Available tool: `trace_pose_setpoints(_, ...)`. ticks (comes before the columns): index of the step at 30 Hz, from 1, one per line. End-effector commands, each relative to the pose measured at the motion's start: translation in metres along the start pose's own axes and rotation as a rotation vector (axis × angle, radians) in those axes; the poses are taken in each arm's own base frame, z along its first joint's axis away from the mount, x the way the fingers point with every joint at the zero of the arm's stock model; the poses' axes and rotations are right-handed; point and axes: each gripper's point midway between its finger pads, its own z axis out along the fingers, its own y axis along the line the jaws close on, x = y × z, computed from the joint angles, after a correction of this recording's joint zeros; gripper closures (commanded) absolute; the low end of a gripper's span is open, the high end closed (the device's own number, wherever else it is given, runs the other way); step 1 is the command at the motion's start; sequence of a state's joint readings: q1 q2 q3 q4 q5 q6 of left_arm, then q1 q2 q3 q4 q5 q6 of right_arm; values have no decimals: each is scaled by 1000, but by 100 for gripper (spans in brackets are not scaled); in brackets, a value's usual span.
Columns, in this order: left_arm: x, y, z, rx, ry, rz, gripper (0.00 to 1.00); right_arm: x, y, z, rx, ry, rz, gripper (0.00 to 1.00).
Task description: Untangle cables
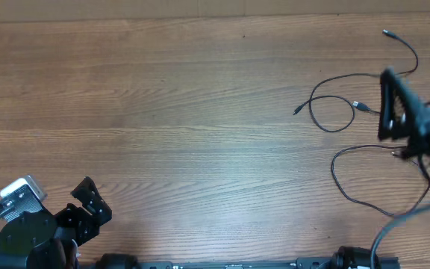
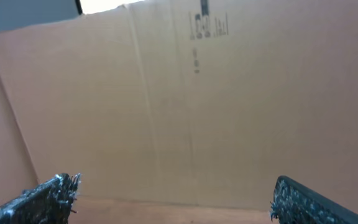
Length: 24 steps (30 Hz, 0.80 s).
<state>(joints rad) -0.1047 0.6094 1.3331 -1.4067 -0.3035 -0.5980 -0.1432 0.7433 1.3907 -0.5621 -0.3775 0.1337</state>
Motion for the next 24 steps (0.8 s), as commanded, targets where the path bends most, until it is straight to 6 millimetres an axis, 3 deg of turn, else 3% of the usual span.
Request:
trace_pose_setpoints(1,-3,2,-2,-7,-18,13,0,-4,16,-27,-30,-60,-31,0)
trace_pose_setpoints(10,-3,2,-2,-7,-18,13,0,-29,61,-118,-88,-254,-115,0)
trace_pose_setpoints(19,-3,2,-2,-7,-18,13,0,-32,97,-206,-138,-430,-186,0)
trace_pose_setpoints(24,-3,2,-2,-7,-18,13,0,-31,105,-249,-160,-521,-196,0)
